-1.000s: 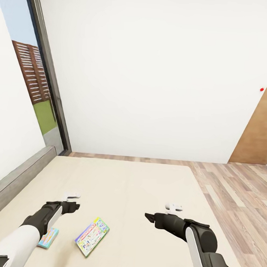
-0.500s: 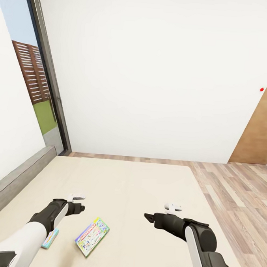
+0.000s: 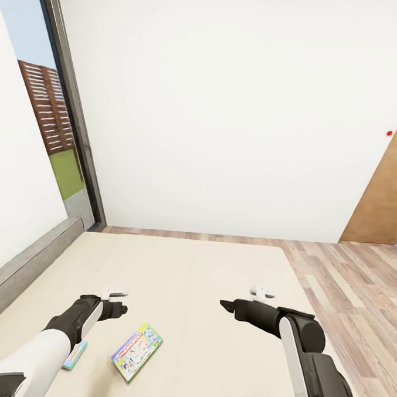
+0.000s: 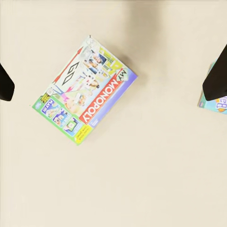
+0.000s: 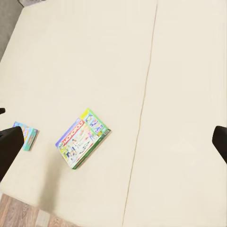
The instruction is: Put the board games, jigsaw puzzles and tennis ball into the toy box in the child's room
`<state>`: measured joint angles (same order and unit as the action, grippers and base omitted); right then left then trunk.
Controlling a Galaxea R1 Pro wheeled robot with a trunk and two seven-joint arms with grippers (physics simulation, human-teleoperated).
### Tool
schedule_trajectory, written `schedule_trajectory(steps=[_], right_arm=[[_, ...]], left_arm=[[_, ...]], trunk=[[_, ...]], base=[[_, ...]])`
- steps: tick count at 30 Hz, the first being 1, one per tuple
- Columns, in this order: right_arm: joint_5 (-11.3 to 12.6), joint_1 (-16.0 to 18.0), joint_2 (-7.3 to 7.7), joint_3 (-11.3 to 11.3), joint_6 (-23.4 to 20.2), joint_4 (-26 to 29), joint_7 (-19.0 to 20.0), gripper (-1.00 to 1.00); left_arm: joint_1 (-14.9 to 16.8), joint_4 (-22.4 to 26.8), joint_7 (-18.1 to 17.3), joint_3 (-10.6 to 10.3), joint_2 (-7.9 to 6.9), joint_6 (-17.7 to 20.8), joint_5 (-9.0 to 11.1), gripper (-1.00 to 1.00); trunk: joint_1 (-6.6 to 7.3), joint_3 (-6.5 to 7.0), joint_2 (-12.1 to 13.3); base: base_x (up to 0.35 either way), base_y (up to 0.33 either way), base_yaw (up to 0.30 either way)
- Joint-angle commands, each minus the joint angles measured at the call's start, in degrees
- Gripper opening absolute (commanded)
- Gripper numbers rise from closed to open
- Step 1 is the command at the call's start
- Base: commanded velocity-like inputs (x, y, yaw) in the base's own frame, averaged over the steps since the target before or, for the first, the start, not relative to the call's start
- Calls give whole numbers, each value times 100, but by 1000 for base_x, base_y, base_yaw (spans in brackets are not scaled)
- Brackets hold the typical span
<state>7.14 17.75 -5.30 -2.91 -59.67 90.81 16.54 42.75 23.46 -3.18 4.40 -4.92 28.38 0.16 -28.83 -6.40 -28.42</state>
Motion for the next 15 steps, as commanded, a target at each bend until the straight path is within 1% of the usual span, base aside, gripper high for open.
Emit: schedule_trajectory(steps=[1,15], right_arm=[[43,12,-5,-21,-33,2,-11,100],[41,153,14,-53,-33,-82,-16,100]], left_arm=[[4,9,-25,34,2,43,0,100],[5,18,-25,36,4,97,7,100]], trunk=[[-3,-12,-11],[-3,-12,-11]], base=[[0,0,0],[0,0,0]])
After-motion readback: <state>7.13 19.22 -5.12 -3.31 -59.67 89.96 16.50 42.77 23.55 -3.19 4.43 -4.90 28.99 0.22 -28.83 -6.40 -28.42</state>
